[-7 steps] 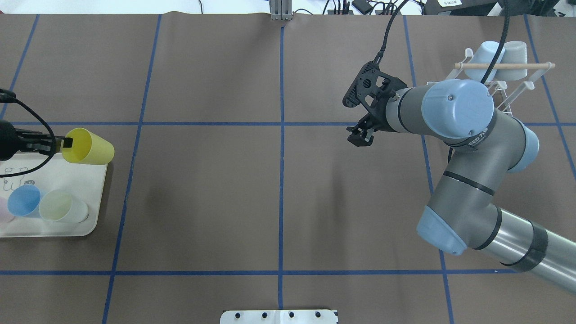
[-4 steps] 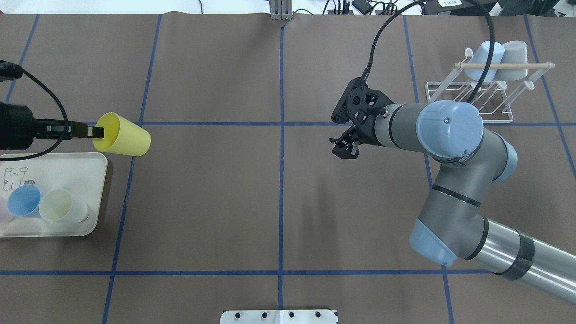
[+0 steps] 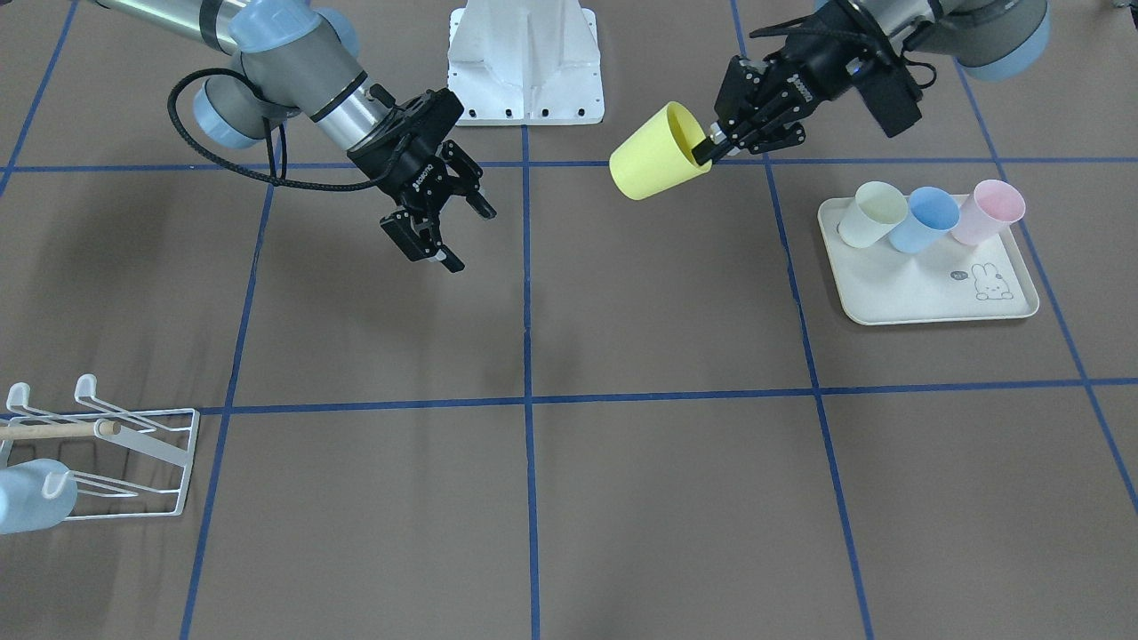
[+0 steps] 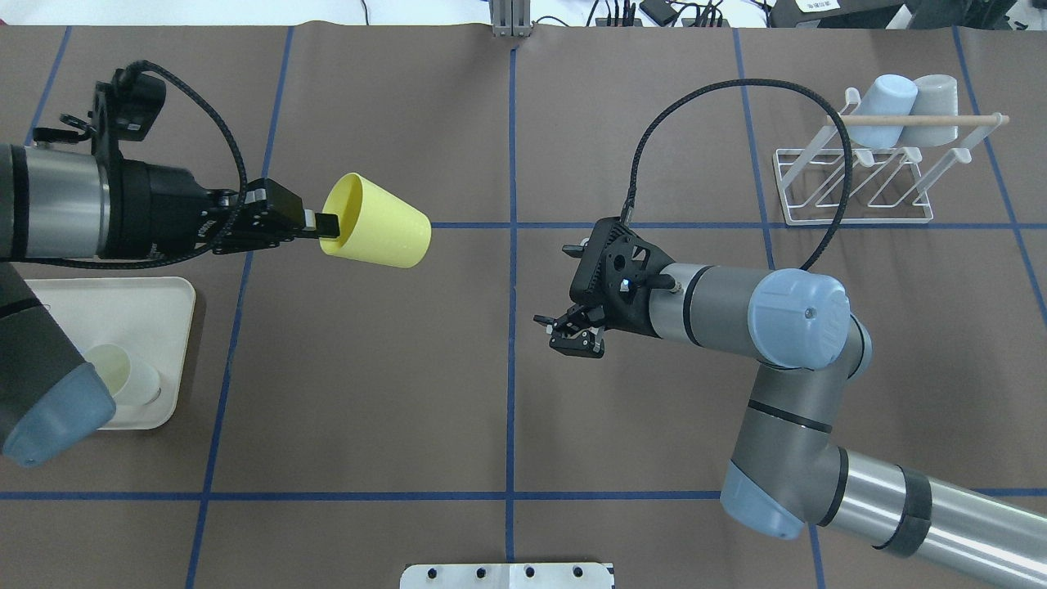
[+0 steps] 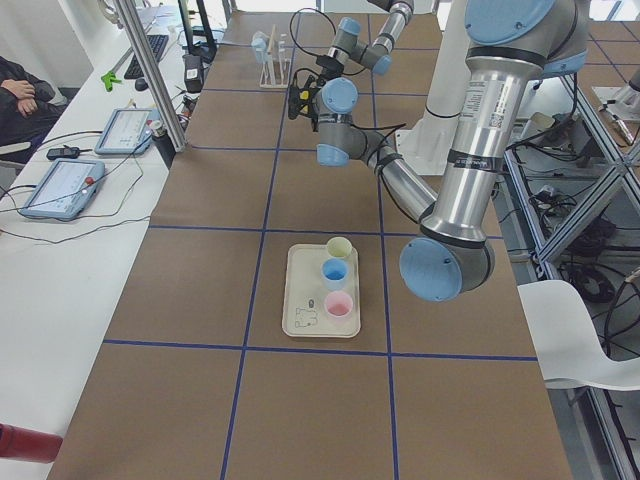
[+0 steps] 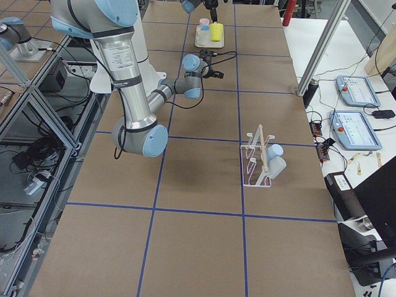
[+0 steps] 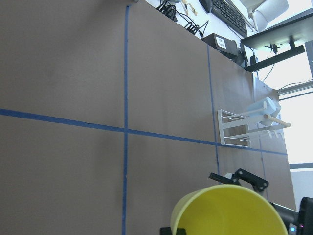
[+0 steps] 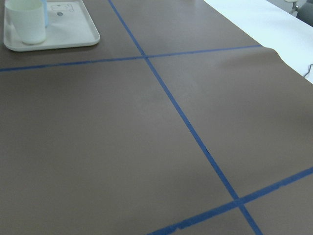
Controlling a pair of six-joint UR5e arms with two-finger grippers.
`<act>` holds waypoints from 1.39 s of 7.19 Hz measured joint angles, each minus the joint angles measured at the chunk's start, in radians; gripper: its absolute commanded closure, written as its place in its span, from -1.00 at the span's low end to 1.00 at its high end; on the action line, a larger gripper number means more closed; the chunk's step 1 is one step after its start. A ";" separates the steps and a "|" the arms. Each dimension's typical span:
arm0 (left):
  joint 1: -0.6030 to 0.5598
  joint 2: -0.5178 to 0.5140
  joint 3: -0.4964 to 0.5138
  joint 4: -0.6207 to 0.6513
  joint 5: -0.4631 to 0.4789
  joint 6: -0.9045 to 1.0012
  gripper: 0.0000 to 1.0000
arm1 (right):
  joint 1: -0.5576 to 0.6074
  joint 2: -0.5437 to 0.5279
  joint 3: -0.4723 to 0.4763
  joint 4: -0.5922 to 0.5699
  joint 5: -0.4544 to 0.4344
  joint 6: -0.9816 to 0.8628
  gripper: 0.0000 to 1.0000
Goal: Transfer IKEA cup to right arm and place on rack
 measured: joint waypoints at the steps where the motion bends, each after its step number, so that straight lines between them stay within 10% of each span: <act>1: 0.038 -0.020 0.000 -0.001 0.028 -0.004 1.00 | -0.014 -0.001 -0.033 0.095 0.000 0.013 -0.98; 10: 0.217 -0.072 0.073 0.002 0.220 -0.006 1.00 | -0.076 0.006 -0.077 0.336 -0.006 0.072 -0.97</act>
